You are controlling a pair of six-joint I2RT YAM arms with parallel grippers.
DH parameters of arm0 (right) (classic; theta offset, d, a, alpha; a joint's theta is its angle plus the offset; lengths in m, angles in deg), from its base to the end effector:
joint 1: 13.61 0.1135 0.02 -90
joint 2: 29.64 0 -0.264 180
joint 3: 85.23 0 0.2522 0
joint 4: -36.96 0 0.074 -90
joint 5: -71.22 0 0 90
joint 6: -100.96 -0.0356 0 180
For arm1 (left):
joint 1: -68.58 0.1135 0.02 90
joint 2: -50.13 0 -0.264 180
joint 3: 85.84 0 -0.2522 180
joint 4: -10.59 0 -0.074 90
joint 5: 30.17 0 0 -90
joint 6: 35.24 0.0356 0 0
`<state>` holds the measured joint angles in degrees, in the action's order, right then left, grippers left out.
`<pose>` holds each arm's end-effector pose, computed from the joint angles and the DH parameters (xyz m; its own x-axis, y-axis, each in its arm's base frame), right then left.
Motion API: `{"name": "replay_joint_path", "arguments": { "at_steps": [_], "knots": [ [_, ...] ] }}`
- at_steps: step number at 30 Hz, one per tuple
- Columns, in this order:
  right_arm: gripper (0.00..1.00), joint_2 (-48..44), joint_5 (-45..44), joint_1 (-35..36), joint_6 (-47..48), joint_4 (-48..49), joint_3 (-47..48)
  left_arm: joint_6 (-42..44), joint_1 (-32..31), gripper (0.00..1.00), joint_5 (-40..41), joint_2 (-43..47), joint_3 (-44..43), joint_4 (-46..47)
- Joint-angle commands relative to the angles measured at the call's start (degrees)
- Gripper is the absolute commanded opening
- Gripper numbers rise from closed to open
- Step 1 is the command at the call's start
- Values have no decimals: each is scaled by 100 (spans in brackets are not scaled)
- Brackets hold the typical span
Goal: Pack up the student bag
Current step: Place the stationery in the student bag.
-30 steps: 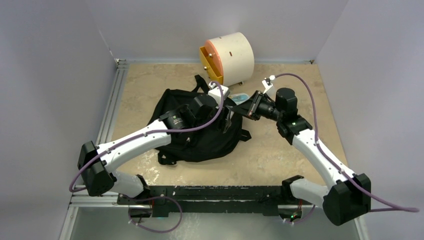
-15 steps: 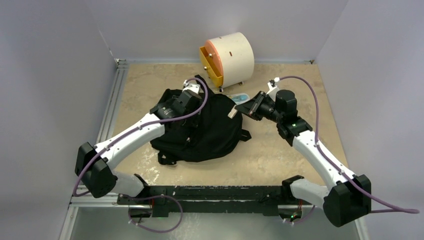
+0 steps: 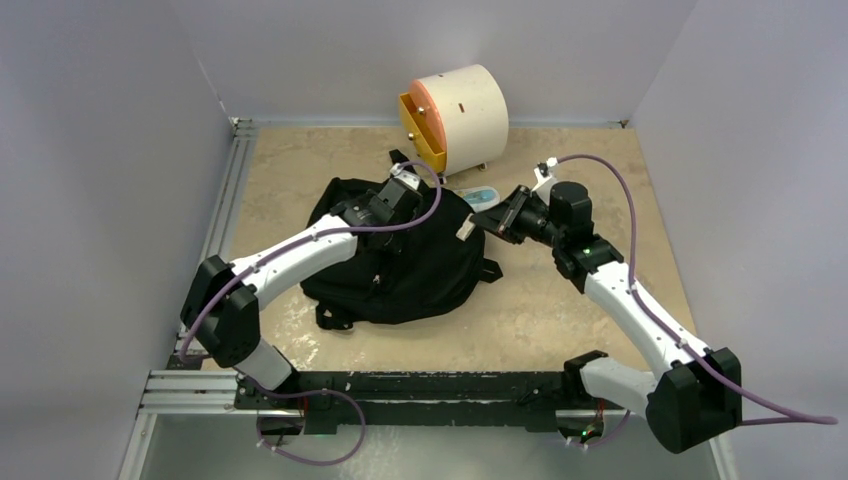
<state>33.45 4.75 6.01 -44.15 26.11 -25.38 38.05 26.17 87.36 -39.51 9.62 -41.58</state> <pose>0.2361 0.0993 0.3087 -0.6829 0.5550 -0.4751 -0.1966 0.4867 0.8512 0.2523 -0.2081 0.2663 -0.7138 0.3067 -0.6296 0.2175 0.9516 0.2169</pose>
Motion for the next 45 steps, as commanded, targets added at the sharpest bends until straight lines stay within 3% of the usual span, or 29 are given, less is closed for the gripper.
{"name": "replay_joint_path", "arguments": {
  "at_steps": [1, 12, 22, 33, 45],
  "knots": [
    [0, -116, 123, 36, 156, 143, 10, 325, 4, 53, 278, -114, -298, 263],
    [0, 256, 247, 523, 23, 733, -37, 604, 2, 23, 576, -131, -190, 339],
    [0, 1088, -618, 1288, -617, 1676, 128, 678, 1, 0, 598, 3, -260, 343],
    [0, 2273, -1264, 1946, -1087, 2499, 735, 547, 2, 0, 393, 381, -346, 335],
    [0, 3256, -1720, 2259, -1116, 2253, 1372, 592, 1, 0, 422, 446, -539, 283]
  ]
}}
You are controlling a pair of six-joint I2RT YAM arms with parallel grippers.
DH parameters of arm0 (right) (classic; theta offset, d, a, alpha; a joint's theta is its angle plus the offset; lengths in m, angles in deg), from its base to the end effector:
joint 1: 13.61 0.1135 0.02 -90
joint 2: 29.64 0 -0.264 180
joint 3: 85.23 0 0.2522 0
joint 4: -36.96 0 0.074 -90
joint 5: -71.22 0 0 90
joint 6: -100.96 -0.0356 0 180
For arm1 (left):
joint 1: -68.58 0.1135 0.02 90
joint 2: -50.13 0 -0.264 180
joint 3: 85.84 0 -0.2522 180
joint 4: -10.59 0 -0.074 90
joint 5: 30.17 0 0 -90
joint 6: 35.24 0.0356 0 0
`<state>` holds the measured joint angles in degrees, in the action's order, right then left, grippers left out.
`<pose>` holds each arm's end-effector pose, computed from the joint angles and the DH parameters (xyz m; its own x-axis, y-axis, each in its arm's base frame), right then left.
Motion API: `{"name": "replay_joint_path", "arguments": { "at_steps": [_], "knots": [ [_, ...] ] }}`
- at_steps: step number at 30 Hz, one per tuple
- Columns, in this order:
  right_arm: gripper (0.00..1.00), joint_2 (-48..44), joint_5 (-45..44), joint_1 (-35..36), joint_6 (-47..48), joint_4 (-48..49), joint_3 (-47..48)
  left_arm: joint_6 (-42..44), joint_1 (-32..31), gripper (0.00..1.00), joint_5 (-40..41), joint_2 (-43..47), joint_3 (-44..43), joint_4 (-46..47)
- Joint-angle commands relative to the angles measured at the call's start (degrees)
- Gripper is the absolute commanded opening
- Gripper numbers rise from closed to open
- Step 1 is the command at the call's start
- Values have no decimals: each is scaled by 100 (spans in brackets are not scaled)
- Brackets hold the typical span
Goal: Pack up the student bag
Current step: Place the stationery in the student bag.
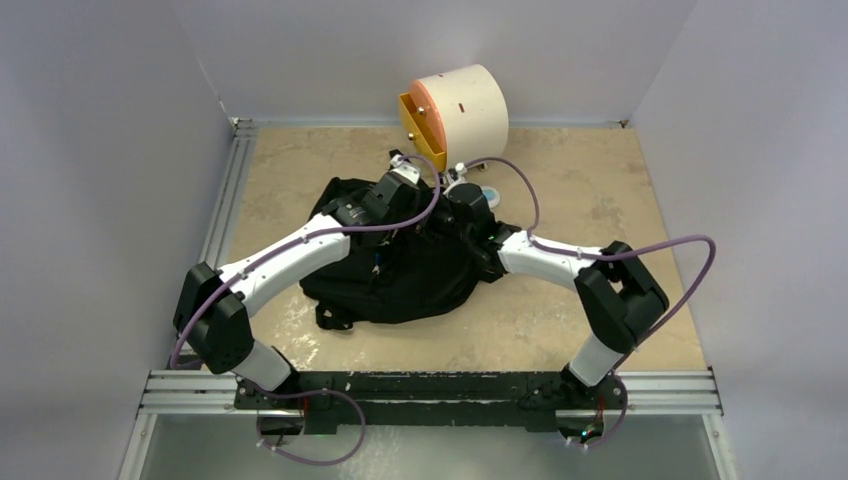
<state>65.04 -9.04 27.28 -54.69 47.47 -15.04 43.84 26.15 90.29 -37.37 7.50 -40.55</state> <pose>0.2810 0.2513 0.2457 -0.7761 0.5157 -0.3629 -0.1508 0.4070 0.9009 0.2522 -0.2060 0.2911 -0.6375 0.3615 -0.6804 0.2346 0.9323 0.2754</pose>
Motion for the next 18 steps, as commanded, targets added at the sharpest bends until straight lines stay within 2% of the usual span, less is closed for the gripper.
{"name": "replay_joint_path", "arguments": {
  "at_steps": [1, 8, 12, 14, 18],
  "knots": [
    [0, 174, -367, 150, -60, 113, 380, 7, 3, 0, 127, 238, -340, 179],
    [0, 726, -530, 404, 61, 21, 839, -50, 1, 0, 76, 296, -356, 120],
    [0, 947, -256, 576, 180, 227, 999, -94, 7, 0, 66, 300, -343, 69],
    [12, 962, -121, 657, 218, 489, 962, -96, 6, 0, 69, 312, -309, 72],
    [45, 781, -177, 693, 191, 731, 646, -124, 7, 0, 74, 335, -273, 50]
  ]
}}
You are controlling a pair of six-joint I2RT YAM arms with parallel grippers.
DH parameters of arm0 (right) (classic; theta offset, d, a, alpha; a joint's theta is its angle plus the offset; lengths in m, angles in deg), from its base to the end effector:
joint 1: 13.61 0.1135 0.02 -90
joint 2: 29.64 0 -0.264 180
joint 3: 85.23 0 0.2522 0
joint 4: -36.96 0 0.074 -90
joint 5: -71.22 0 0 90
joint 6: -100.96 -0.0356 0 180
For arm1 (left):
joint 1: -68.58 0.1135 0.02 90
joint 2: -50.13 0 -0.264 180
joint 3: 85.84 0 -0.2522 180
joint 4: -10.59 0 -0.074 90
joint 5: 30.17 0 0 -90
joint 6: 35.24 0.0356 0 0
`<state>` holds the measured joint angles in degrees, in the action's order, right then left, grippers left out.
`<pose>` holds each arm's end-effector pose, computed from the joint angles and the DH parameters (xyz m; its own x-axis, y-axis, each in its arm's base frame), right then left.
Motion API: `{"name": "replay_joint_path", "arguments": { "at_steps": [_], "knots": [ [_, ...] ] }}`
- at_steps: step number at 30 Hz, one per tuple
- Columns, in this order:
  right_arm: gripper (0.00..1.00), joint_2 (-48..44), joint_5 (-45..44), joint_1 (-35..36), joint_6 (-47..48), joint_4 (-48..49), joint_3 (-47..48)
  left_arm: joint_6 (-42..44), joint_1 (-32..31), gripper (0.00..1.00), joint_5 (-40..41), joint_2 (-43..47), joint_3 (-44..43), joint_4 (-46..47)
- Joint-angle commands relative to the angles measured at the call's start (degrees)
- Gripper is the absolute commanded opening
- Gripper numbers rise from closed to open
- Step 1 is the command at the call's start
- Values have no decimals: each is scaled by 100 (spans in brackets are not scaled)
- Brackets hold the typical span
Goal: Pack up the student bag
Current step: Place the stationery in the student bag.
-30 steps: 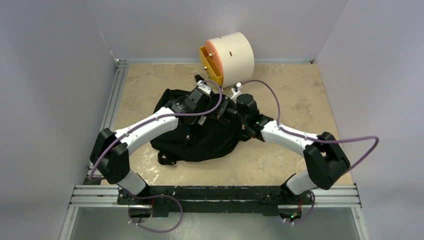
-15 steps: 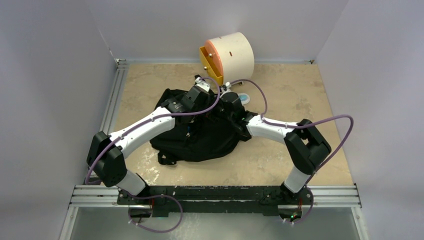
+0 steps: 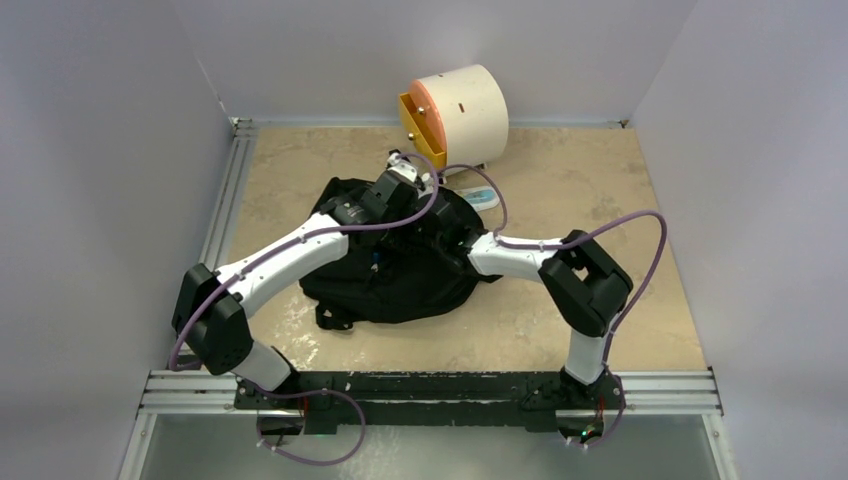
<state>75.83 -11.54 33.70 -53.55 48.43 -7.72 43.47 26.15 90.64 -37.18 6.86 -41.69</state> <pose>0.2801 0.3103 0.2187 -0.8150 0.4372 -0.3804 -0.1753 0.4396 0.8809 0.2513 -0.2050 0.2944 -0.6408 0.3579 -0.6792 0.2272 0.9334 0.2776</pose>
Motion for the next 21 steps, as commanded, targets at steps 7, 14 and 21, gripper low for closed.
{"name": "replay_joint_path", "arguments": {
  "at_steps": [7, 14, 21],
  "knots": [
    [54, -850, -164, 54, 120, 164, -354, -192, 3, 0, -43, 337, -123, 119],
    [54, -1643, -702, 47, 406, -439, -649, -462, 6, 0, -409, 411, 100, 150],
    [52, -2018, -1361, 30, 747, -1073, -840, -891, -1, 16, -1145, 579, 465, 300]
  ]
}}
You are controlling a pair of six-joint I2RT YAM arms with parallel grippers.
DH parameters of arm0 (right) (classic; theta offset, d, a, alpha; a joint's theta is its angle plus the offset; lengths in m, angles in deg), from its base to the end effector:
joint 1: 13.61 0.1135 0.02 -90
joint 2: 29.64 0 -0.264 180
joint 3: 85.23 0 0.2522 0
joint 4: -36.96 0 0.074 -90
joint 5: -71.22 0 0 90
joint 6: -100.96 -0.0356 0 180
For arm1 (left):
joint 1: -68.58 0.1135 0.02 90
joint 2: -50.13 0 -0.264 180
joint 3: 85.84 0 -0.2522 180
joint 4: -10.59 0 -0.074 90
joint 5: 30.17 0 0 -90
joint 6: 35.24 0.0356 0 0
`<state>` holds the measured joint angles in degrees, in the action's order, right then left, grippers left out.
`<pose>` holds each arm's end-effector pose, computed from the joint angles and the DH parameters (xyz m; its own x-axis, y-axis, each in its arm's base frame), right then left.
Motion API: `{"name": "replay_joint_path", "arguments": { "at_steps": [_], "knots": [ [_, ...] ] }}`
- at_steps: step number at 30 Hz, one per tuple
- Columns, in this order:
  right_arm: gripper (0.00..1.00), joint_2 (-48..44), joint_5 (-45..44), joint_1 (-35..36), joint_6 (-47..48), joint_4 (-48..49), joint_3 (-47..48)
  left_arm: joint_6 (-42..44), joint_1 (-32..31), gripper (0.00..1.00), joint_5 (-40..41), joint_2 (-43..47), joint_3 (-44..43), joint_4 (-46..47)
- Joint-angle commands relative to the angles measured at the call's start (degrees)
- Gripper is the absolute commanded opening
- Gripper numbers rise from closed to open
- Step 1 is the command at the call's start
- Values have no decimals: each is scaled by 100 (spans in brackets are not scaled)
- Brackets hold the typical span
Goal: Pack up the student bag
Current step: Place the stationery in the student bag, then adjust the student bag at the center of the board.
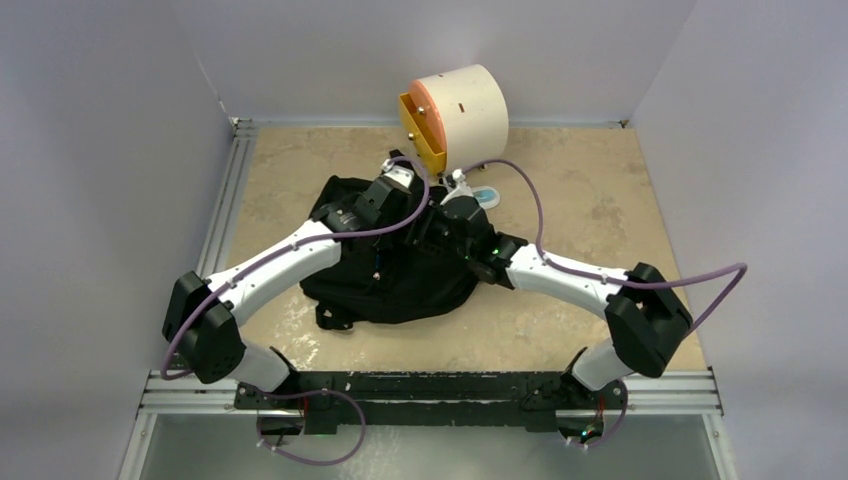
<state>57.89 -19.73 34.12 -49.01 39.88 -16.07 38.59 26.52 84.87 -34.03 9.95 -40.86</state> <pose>0.2383 0.2613 0.2686 -0.7209 0.4938 -0.4862 -0.2098 0.5132 0.8323 0.2415 -0.1976 0.2933 -0.6717 0.2662 -0.6913 0.2331 0.9618 0.1440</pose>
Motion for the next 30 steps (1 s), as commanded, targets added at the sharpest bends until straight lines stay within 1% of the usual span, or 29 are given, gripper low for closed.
{"name": "replay_joint_path", "arguments": {
  "at_steps": [1, 4, 6, 12, 17, 21, 23, 25, 30],
  "knots": [
    [52, -196, -580, -9, 342, -303, 13, -469, -35, 21, -637, 288, 199, 226],
    [52, -43, -629, -11, 460, -486, 120, -609, -35, 32, -756, 378, 293, 225],
    [52, 105, -604, -12, 506, -525, 181, -680, -38, 36, -799, 453, 335, 227],
    [52, 630, -345, -19, 542, -516, 415, -801, -35, 38, -887, 756, 454, 297],
    [52, 966, -107, -18, 568, -312, 548, -926, -16, 38, -861, 1020, 615, 289],
    [48, 1170, 32, -26, 592, -260, 702, -957, 35, 38, -779, 1095, 737, 232],
    [41, 1194, 56, -38, 600, -223, 714, -961, 61, 36, -756, 1111, 805, 238],
    [31, 1189, 72, -40, 606, -210, 709, -951, 102, 33, -767, 1114, 894, 312],
    [2, 1009, 18, -51, 592, -201, 624, -870, 170, 20, -790, 1013, 946, 439]
  ]
}}
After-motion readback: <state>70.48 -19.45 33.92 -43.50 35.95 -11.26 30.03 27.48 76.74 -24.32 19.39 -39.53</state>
